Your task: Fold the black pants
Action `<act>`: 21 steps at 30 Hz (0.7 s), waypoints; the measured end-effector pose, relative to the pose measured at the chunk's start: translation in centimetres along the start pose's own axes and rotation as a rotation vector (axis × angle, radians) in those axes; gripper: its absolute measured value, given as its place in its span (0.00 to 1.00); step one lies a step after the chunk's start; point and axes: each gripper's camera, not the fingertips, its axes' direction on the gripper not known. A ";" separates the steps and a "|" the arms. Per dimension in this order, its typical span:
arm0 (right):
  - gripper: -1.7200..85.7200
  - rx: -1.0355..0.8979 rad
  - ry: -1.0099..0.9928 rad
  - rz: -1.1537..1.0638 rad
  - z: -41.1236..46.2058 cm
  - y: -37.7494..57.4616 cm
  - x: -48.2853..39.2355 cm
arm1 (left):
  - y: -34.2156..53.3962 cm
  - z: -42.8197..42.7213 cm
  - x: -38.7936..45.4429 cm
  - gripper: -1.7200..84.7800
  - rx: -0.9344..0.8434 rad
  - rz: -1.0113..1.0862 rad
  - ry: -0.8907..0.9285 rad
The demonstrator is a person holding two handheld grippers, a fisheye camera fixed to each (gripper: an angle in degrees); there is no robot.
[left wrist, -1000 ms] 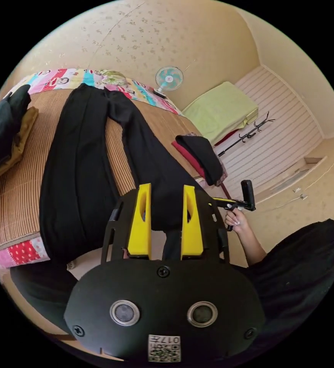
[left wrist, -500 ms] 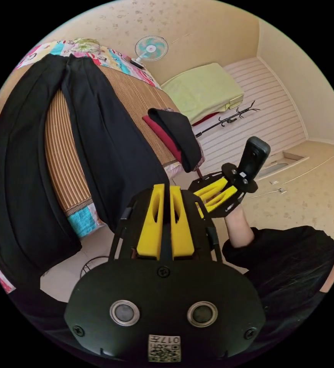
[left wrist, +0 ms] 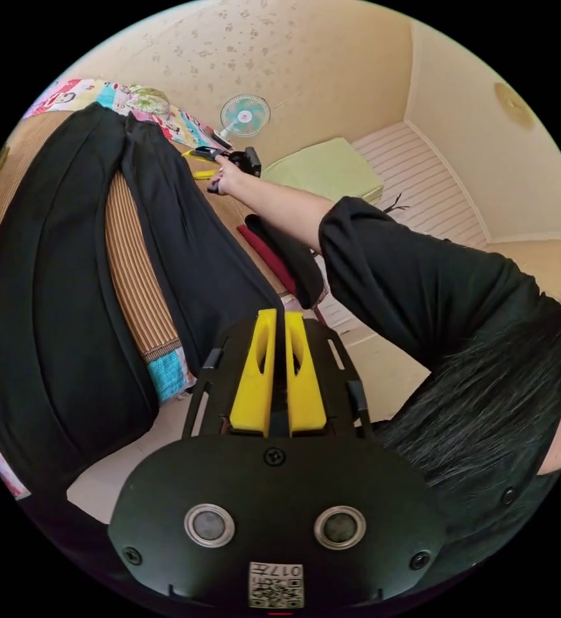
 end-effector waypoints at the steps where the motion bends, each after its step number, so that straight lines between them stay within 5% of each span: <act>1: 0.17 0.064 0.031 0.029 0.5 -0.4 -0.1 | 0.3 -0.7 -0.4 0.03 0.010 -0.002 0.013; 10: 0.05 0.229 0.188 -0.196 4.8 -0.2 -13.6 | 3.6 -7.5 -5.5 0.02 0.127 -0.110 0.120; 17: 0.05 0.129 0.098 -0.482 14.8 4.0 -31.6 | 11.1 -15.6 -7.6 0.03 0.203 -0.278 -0.133; 21: 0.07 -0.034 0.184 -0.455 21.7 7.2 -32.7 | 14.1 -18.1 -9.5 0.04 0.203 -0.397 -0.292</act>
